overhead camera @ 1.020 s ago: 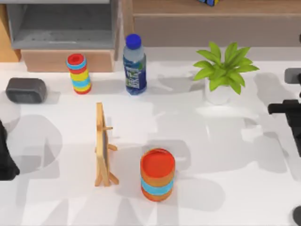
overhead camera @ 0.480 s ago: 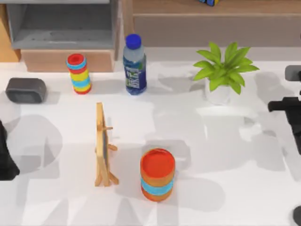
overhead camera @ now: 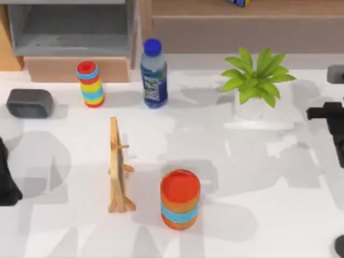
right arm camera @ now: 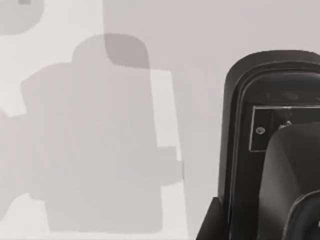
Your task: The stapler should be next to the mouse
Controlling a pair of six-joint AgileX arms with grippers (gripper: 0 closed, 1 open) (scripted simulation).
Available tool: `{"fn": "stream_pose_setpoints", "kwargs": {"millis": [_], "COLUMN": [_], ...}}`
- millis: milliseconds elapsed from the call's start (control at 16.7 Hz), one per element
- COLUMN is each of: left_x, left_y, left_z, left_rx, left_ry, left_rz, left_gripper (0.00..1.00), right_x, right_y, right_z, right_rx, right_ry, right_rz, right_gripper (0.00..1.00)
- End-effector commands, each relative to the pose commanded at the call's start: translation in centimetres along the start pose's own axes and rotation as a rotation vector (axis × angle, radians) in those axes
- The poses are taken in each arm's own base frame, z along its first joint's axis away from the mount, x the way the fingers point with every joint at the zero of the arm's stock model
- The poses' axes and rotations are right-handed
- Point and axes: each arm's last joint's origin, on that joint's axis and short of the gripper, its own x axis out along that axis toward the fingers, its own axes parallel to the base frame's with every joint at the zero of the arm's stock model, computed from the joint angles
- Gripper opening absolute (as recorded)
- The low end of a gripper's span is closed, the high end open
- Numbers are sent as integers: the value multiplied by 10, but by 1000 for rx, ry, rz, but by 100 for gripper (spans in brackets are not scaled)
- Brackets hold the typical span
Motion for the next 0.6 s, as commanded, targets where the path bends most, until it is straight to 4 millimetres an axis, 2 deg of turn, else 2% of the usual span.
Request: {"fn": "stream_pose_setpoints", "kwargs": {"millis": [360, 600], "left_x": [0, 0], "left_y": [0, 0], "left_z": [0, 0], "left_rx": [0, 0], "left_ry": [0, 0], "left_rz": [0, 0], "left_gripper": [100, 100], "right_x": [-2, 4], "right_y": [0, 0], "right_z": [3, 3], "right_rx": [1, 1], "right_ry": [-36, -33], "right_rz": [5, 5], "right_gripper": [0, 0]}}
